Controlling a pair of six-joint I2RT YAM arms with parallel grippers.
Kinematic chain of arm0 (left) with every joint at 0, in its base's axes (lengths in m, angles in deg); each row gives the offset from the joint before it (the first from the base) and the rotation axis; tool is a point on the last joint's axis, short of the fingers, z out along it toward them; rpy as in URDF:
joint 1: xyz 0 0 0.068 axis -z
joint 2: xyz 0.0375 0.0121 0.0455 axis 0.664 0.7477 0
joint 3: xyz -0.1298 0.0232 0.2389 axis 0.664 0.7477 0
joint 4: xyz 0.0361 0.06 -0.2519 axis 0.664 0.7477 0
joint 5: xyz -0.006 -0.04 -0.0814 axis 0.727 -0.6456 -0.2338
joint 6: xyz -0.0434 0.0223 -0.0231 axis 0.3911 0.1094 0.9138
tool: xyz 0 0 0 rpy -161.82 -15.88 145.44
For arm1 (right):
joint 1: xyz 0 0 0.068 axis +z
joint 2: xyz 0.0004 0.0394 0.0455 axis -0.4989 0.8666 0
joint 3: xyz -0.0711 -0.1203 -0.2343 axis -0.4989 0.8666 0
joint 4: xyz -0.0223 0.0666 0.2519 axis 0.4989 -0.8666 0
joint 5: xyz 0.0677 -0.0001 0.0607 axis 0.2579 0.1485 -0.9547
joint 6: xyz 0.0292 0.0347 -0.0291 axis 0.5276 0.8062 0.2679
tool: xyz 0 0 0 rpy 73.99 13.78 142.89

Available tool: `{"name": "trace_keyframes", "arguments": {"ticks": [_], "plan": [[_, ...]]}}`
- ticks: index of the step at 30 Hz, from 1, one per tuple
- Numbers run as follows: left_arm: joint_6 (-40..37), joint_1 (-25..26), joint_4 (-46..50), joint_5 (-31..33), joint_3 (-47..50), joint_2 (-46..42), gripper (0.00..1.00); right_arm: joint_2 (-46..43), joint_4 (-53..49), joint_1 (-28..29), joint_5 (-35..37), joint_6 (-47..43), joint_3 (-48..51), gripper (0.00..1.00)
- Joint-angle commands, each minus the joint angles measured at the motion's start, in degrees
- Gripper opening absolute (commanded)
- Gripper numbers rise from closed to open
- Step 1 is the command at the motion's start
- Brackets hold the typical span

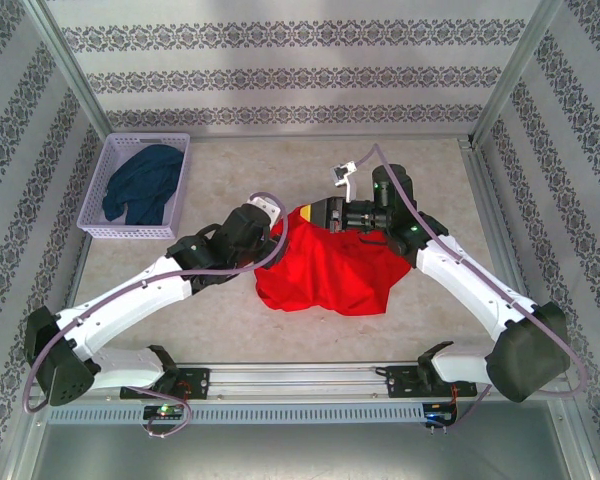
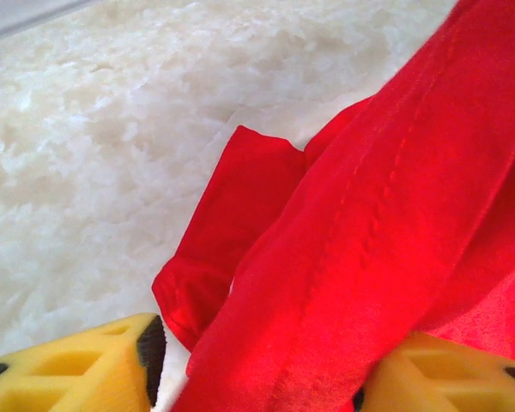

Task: Fold the inside-out t-shirt
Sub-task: Adjust the T-shirt at the center of the table.

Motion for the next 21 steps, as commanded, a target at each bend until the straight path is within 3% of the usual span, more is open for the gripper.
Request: {"name": "trace_keyframes", "arguments": {"ticks": [1,5,12,18,21], "plan": [[-0.78,-0.19,2.98,1.75,-1.07,-0.16,0.51,-0.85,-0.43,-0.22,0.38,-1.7,-0.83,0.0],[-0.87,-1.14,3.31,1.76,-0.98,0.12,0.43,-1.15,-0.65,-0.22,0.2,-1.95,-0.79,0.0],[0.12,-4.67,7.74,-0.04,-3.1,1.56,0.2,-2.36,-3.03,-0.31,1.01,-4.21,-1.34,0.0],[3.76,-10.51,17.66,-9.15,-6.34,1.21,0.11,-6.37,-16.14,1.95,14.34,-17.62,-4.42,0.0],[4.49,-14.6,20.24,-12.63,-5.05,0.16,0.08,-8.32,-18.62,1.8,15.51,-20.86,-4.39,0.0]]}}
